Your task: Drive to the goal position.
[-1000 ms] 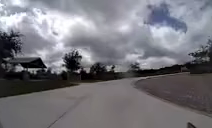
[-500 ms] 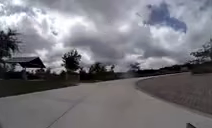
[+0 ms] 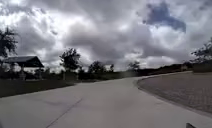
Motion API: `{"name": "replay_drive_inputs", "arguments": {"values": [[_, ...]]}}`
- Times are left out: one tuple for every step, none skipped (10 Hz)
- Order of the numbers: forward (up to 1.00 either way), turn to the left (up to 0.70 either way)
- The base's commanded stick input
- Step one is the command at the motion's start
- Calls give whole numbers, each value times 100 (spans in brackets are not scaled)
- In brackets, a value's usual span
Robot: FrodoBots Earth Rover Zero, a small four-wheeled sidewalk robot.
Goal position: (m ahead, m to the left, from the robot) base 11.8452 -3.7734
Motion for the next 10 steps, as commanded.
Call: {"name": "replay_drive_inputs", "arguments": {"values": [[58, 1], [58, 1], [58, 1], [58, 1], [58, 1], [58, 1], [58, 1], [58, 1], [58, 1], [58, 1]]}}
